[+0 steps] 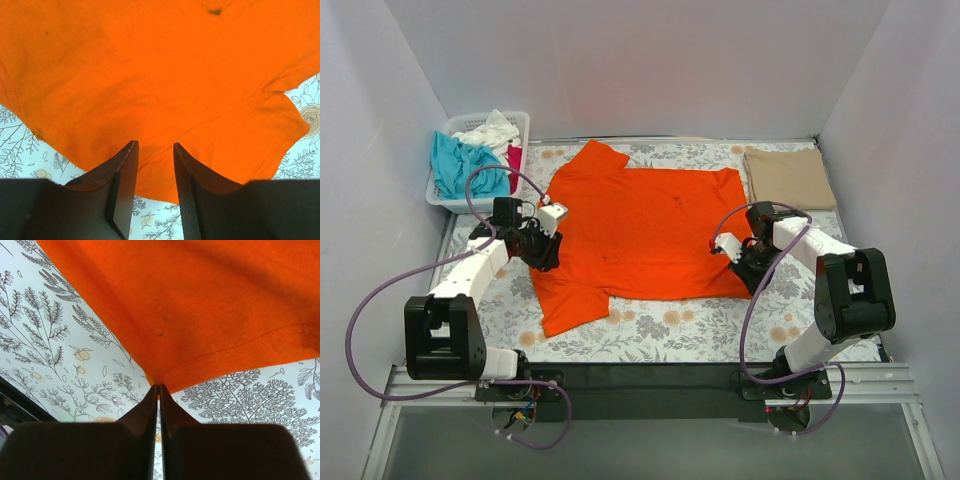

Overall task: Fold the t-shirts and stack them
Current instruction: Flatten the tshirt out

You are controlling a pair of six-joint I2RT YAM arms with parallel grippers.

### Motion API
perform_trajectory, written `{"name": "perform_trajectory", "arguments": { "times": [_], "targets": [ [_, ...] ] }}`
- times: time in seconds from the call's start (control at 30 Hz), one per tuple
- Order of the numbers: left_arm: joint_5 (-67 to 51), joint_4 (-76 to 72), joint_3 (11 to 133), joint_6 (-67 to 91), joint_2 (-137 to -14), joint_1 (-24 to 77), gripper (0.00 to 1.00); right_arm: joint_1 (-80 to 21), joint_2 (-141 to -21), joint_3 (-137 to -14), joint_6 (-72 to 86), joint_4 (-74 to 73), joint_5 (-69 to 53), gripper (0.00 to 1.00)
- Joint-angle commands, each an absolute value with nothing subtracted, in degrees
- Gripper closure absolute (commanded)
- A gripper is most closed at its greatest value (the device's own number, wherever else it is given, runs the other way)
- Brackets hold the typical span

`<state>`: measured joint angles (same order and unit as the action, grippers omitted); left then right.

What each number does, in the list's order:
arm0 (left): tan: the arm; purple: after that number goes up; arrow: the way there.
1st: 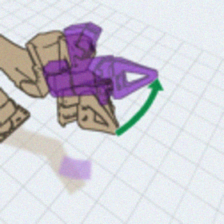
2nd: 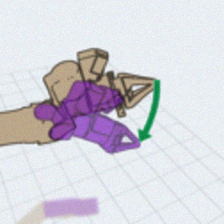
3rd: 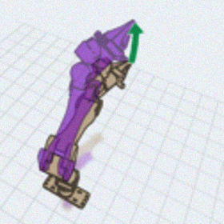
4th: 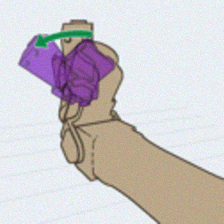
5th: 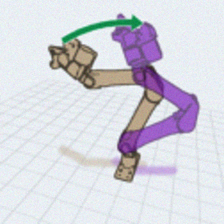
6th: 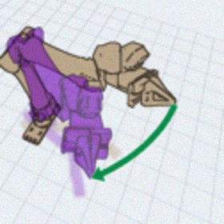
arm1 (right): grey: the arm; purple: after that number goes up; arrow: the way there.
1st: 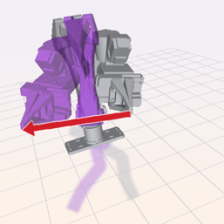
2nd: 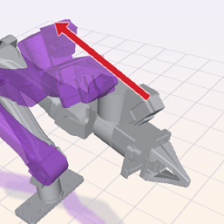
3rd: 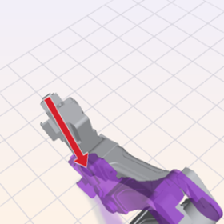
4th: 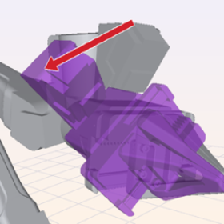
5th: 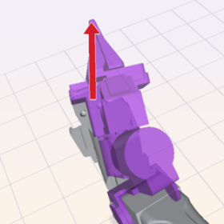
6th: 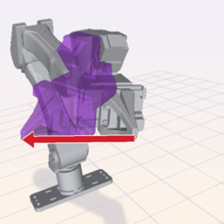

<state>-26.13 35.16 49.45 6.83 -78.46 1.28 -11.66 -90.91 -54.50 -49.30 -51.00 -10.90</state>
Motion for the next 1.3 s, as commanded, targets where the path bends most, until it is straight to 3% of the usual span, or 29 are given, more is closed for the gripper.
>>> {"name": "perform_trajectory", "arguments": {
  "times": [0.0, 0.3, 0.47, 0.7, 0.73, 0.77, 0.83, 0.87, 0.9, 1.07, 1.27],
  "targets": [
    [-25.66, 33.93, 49.39, 6.24, -78.31, 1.32, 0.67, -11.78, -90.01, -54.32, -50.97, -51.42, -9.85, 0.99],
    [-25.93, 34.54, 49.22, 6.94, -77.87, 1.32, 0.67, -11.78, -81.56, -50.03, -53.52, -55.28, -9.76, 0.99],
    [-26.1, 35.59, 49.05, 7.91, -78.22, 1.32, 0.68, -13.79, -80.07, -41.07, -54.4, -48.45, -4.84, 0.99],
    [-27.33, 37.61, 47.99, 7.65, -78.05, 1.32, 0.73, -14.94, -80.06, -39.11, -53.97, -46.41, -0.88, 0.99],
    [-27.51, 38.75, 47.29, 7.3, -77.79, 1.32, 0.74, -14.59, -80.07, -40.42, -53.79, -46.75, -0.7, 0.94],
    [-27.6, 39.11, 46.68, 6.77, -77.44, 1.32, 0.76, -14.42, -79.63, -41.3, -53.7, -46.93, -0.96, 0.77],
    [-26.64, 39.2, 43.88, 5.02, -75.86, 1.32, 0.76, -14.15, -78.58, -45.24, -53.79, -49.03, -3.5, 0.63],
    [-25.76, 38.94, 42.64, 4.49, -75.41, 1.58, 0.76, -14.06, -78.31, -47.0, -53.7, -49.91, -4.65, 0.51],
    [-23.32, 38.5, 41.67, 3.18, -75.06, 1.58, 0.76, -13.98, -78.05, -48.67, -53.35, -50.79, -5.62, 0.48],
    [-19.51, 39.63, 36.48, 0.18, -74.71, 1.76, 0.8, -13.8, -79.27, -56.77, -51.51, -53.7, -10.1, 0.48],
    [-17.85, 45.17, 30.59, -4.92, -67.79, 2.98, 0.85, -13.62, -84.36, -60.11, -49.67, -52.74, -9.75, 0.55]
  ]
}}
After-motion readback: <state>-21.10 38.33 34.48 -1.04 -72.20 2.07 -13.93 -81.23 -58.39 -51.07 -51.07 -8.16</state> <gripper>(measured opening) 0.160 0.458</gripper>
